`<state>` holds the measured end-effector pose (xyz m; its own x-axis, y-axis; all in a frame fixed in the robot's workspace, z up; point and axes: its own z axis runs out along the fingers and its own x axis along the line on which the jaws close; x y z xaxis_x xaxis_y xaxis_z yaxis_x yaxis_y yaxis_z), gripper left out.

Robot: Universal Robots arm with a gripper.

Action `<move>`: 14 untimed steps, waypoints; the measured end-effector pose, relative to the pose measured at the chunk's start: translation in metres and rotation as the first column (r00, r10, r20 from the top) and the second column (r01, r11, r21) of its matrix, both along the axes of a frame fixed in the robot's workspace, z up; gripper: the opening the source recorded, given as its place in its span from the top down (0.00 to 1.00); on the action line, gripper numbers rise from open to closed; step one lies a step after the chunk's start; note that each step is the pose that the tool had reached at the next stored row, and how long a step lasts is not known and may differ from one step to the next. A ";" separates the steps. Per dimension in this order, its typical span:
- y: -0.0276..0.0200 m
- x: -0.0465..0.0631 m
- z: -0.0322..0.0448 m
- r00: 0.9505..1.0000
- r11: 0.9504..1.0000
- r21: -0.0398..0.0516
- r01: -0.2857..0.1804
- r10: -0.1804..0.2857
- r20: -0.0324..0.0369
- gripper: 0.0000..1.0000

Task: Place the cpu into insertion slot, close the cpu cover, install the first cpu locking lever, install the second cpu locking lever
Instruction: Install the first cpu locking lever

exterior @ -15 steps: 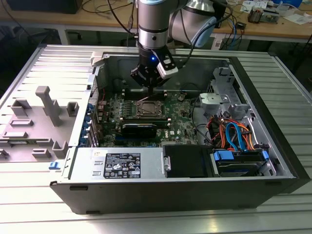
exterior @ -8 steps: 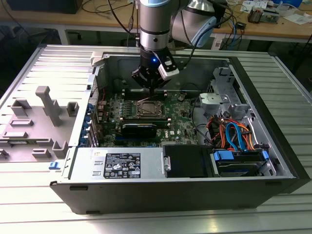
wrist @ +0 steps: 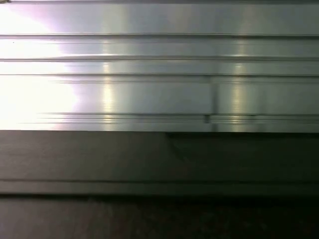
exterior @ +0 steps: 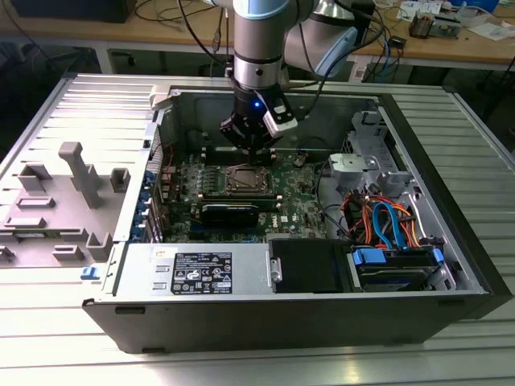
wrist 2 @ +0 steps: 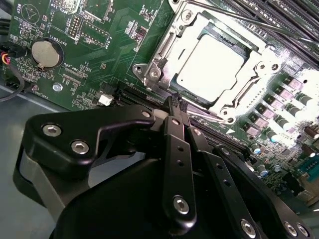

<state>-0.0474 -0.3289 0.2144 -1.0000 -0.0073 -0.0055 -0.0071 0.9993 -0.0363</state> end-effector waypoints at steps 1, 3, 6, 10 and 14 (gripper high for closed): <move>0.0000 0.000 -0.0005 1.000 1.000 0.000 0.001 -0.001 0.000 0.89; 0.0000 0.001 -0.0014 1.000 1.000 0.000 0.005 -0.005 0.000 0.89; 0.0000 0.001 -0.0017 1.000 1.000 0.000 0.005 -0.005 0.000 0.89; 0.0001 0.001 -0.0031 1.000 1.000 0.000 0.005 -0.005 0.000 0.89; 0.0000 0.002 -0.0058 1.000 1.000 0.000 0.005 -0.005 0.000 0.89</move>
<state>-0.0457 -0.3289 0.2086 -1.0000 -0.0022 -0.0054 -0.0020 0.9993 -0.0364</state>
